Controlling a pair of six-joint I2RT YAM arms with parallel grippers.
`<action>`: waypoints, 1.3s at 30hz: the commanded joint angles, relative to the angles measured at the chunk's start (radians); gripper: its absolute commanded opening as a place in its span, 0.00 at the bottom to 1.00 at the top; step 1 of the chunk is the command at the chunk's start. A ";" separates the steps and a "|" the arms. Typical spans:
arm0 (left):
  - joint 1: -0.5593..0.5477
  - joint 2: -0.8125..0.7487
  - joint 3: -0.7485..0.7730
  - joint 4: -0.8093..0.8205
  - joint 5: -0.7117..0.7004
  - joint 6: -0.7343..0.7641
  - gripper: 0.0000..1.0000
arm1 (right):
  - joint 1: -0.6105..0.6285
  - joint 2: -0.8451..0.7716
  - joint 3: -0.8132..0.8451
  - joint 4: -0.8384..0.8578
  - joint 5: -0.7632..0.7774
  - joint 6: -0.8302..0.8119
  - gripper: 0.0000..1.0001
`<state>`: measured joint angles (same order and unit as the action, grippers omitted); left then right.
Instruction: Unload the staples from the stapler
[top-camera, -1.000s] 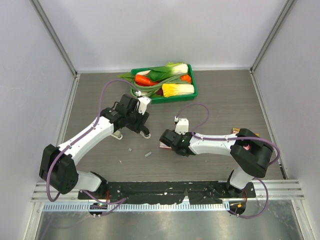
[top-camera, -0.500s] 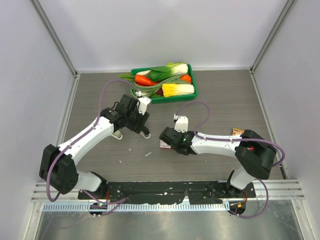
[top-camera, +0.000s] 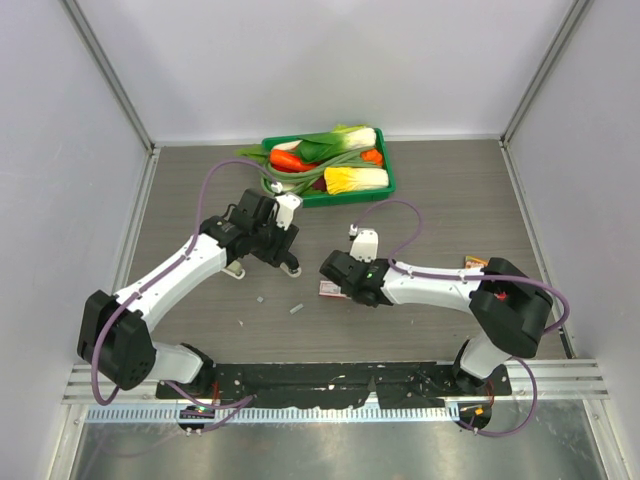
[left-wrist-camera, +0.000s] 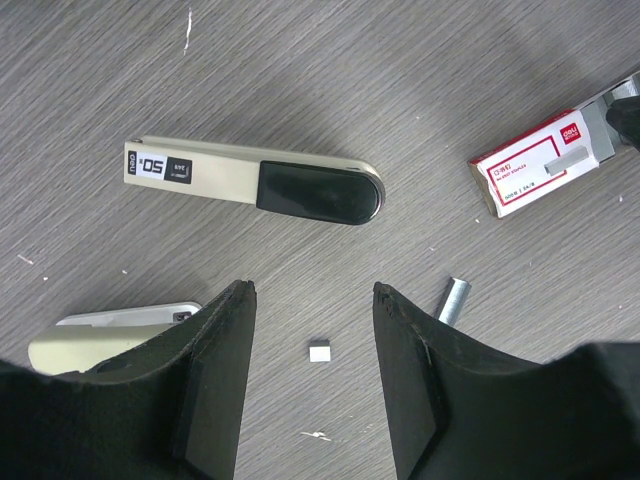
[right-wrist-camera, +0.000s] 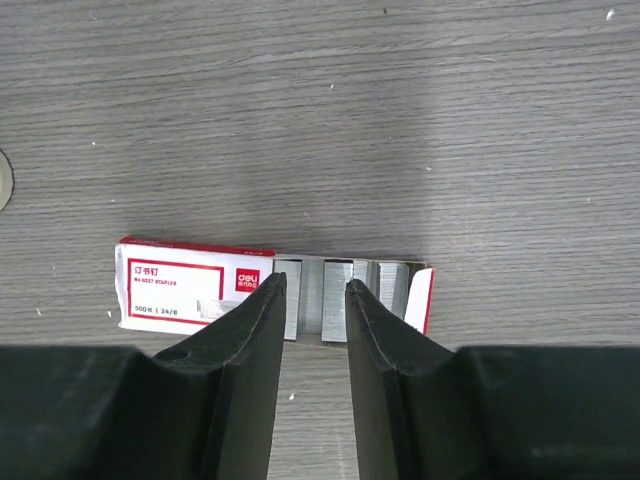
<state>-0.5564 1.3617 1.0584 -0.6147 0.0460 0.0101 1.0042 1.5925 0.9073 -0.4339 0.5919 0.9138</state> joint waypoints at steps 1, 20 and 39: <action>-0.005 -0.029 -0.002 0.029 0.012 0.014 0.54 | -0.018 -0.005 0.005 0.021 0.003 0.007 0.36; -0.004 -0.035 0.018 -0.031 0.014 0.073 0.54 | 0.086 -0.033 0.076 0.106 -0.078 -0.150 0.37; -0.207 0.049 0.005 -0.166 0.150 0.195 0.55 | 0.053 -0.528 -0.174 0.069 0.000 -0.076 0.37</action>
<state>-0.7357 1.3697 1.0565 -0.7879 0.1532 0.1707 1.0763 1.1587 0.7784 -0.3687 0.5560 0.8051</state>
